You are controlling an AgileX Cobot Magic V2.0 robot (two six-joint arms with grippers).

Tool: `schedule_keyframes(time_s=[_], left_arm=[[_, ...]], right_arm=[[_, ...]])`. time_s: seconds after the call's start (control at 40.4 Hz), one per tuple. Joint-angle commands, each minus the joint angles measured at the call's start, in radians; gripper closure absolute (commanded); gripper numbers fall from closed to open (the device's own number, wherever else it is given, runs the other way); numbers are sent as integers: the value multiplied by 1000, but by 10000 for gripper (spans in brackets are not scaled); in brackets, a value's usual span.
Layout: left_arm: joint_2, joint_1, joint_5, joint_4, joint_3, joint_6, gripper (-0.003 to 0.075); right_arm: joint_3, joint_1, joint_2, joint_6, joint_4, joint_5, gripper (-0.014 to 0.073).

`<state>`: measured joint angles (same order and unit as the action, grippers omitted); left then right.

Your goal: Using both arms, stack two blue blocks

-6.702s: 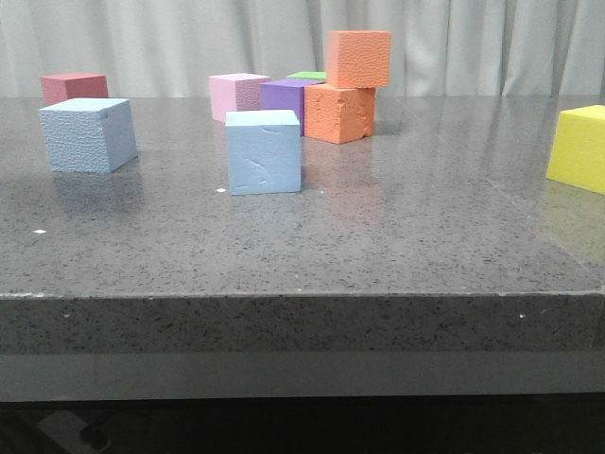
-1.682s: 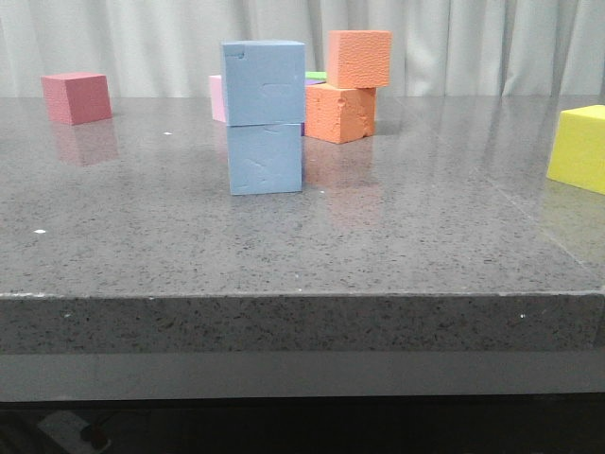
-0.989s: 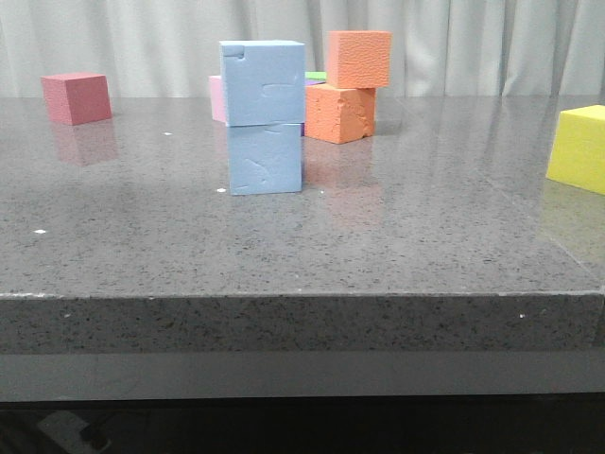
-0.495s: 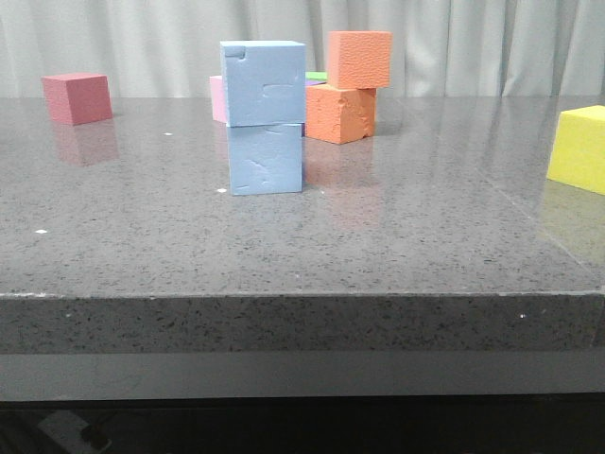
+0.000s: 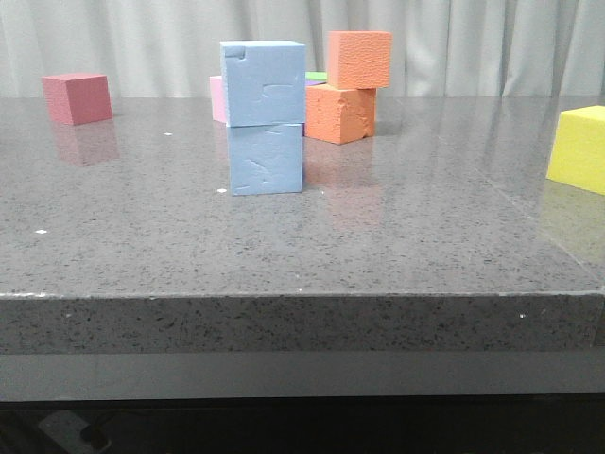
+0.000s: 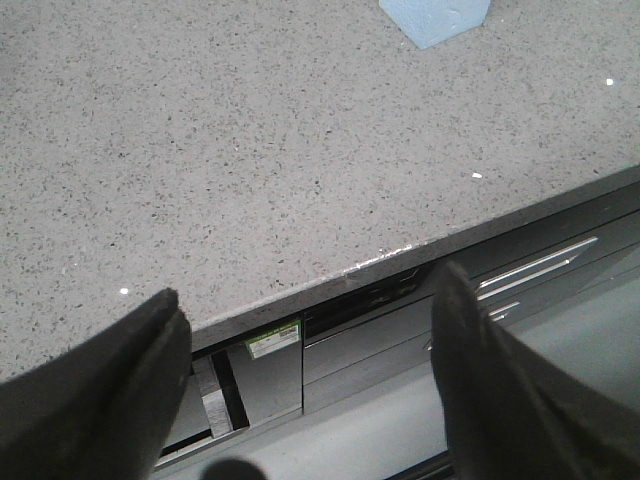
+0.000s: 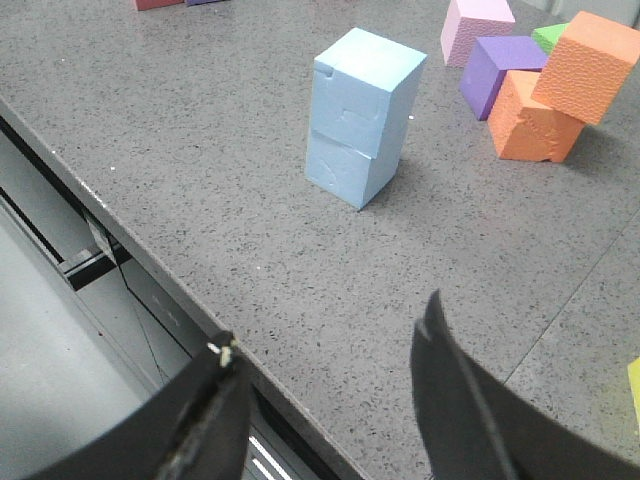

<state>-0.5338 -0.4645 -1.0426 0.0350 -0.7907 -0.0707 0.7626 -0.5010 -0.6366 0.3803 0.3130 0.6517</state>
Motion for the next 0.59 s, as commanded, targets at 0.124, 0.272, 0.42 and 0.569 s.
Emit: schedule_keyframes(time_s=[0.124,0.272,0.42,0.569], left_arm=[[-4,-7,71,-8,-19,-11,228],[-4,-7,75,-4,-19,-11,246],[-4,-7,102,0,-19,-11,369],[-4,-7,118,5,-19,-8,519]], right_arm=[[25,8,2,5,17,-74,207],[25,8,2,5,23,-75,207],[25,8,2,5,23,-77,207],[25,8,2,5,23,-76,218]])
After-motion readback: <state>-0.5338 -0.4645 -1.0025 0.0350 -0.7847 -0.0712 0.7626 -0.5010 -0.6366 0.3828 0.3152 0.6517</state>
